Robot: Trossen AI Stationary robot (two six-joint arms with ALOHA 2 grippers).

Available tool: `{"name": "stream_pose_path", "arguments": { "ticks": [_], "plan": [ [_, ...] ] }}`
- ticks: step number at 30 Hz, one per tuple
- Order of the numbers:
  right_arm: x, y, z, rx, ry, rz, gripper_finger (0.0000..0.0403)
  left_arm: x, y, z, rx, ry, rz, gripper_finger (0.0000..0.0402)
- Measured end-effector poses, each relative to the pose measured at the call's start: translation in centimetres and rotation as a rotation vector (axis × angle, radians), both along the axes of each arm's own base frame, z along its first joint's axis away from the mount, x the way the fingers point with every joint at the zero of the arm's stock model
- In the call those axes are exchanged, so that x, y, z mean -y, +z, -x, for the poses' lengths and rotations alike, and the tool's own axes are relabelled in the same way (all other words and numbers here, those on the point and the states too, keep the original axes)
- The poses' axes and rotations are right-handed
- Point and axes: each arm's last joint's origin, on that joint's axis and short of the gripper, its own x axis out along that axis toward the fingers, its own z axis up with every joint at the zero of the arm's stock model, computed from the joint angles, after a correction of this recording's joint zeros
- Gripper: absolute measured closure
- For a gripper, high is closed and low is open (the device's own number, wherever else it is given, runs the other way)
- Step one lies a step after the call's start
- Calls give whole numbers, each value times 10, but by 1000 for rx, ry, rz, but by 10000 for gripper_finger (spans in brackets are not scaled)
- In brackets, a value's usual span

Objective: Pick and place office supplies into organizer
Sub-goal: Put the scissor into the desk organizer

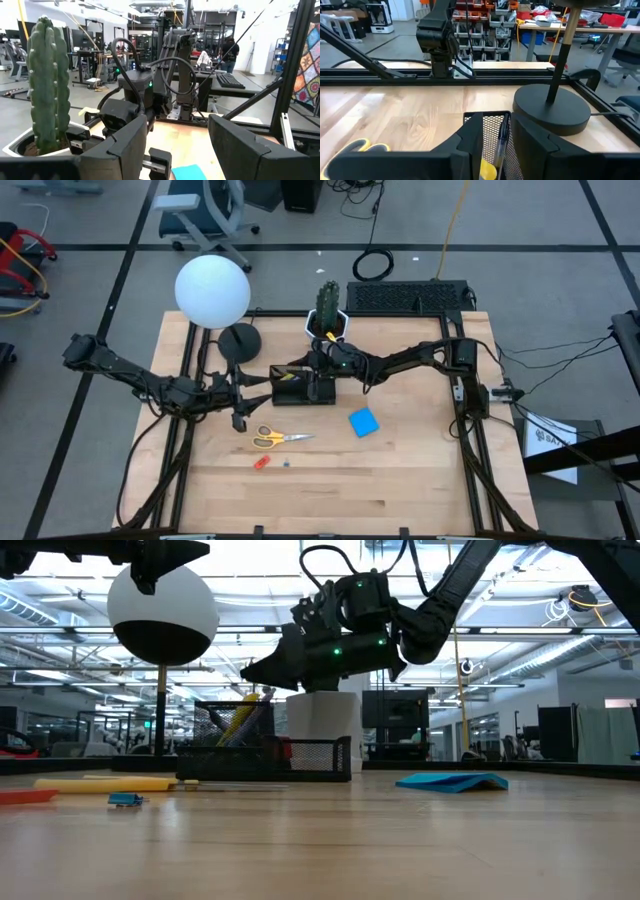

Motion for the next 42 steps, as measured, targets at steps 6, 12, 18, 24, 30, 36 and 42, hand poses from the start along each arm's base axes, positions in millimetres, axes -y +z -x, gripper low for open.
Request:
{"name": "stream_pose_path", "arguments": {
  "ticks": [6, 12, 18, 24, 30, 36, 42],
  "plan": [
    [-2, 11, 2, 23, 8, 8, 309, 0, 1, 0, 4, 1, -4, 183],
    [-14, 31, 4, 55, 39, 24, 310, 1, 1, 0, 5, -24, -10, 183],
    [-36, 51, 8, 68, 94, 98, 311, 2, 1, 0, 6, -43, -14, 183],
    [-51, 70, 15, 69, 133, 147, 314, 8, 0, 1, -6, -121, -63, 183],
    [-58, 92, 27, 51, 149, 150, 314, 14, 1, 1, -65, -155, -93, 183],
    [-59, 122, 51, -11, 137, 140, 317, 21, 8, 0, -231, -203, -118, 183],
    [-58, 133, 83, -74, -177, 153, 326, 27, 17, 1, -240, -204, -100, 183]
  ]
}}
